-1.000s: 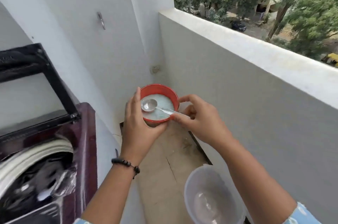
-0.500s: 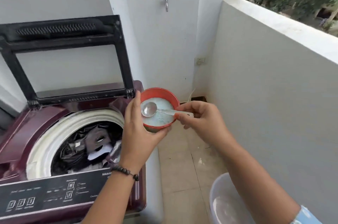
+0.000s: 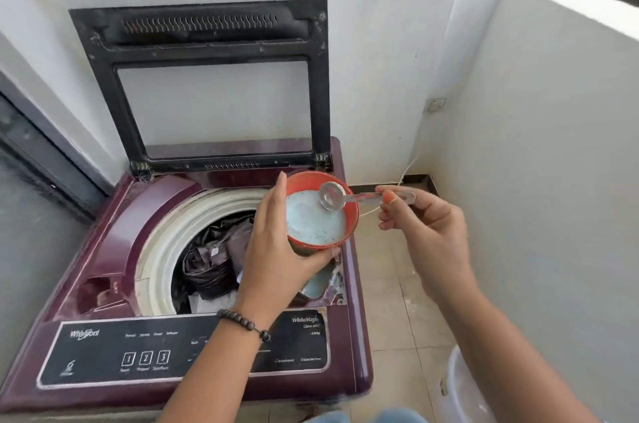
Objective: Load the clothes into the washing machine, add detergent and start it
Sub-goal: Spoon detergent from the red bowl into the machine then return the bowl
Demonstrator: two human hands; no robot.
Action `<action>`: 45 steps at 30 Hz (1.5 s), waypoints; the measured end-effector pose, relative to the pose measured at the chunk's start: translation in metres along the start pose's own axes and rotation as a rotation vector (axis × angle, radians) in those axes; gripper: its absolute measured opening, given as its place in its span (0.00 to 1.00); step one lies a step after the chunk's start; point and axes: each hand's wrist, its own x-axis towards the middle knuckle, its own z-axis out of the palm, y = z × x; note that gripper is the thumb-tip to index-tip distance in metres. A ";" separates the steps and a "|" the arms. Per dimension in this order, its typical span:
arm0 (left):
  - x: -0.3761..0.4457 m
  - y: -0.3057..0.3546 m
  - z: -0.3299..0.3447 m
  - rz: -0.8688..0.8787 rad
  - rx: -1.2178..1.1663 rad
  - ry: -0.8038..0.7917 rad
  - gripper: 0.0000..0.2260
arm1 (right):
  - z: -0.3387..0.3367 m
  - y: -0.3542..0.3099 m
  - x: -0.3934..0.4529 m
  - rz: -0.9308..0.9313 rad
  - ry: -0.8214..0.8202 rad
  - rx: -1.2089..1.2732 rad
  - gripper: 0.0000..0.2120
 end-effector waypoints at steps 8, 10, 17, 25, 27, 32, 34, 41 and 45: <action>0.007 -0.044 -0.020 -0.002 -0.009 -0.104 0.55 | 0.043 0.028 -0.020 -0.415 -0.021 -0.543 0.09; 0.007 -0.049 -0.022 0.011 -0.012 -0.118 0.54 | 0.052 0.034 -0.026 -0.402 -0.018 -0.541 0.08; -0.003 -0.054 -0.024 0.009 0.003 -0.143 0.54 | 0.063 0.038 -0.043 -0.128 0.002 -0.214 0.10; -0.033 -0.034 -0.021 -0.039 0.049 -0.144 0.54 | 0.047 0.041 -0.051 0.339 0.031 0.208 0.09; -0.041 -0.030 -0.021 -0.060 0.065 -0.145 0.54 | 0.044 0.042 -0.055 0.414 0.015 0.278 0.08; -0.065 -0.020 -0.019 -0.140 0.032 -0.126 0.56 | 0.034 0.044 -0.066 0.549 -0.008 0.421 0.09; -0.073 -0.020 -0.018 -0.174 0.021 -0.117 0.55 | 0.030 0.043 -0.068 0.558 -0.010 0.453 0.09; -0.074 -0.027 -0.010 -0.196 0.004 -0.116 0.56 | 0.021 0.036 -0.070 0.521 0.053 0.479 0.08; -0.059 -0.032 0.000 -0.130 -0.038 -0.188 0.57 | 0.022 0.034 -0.065 0.474 0.142 0.494 0.08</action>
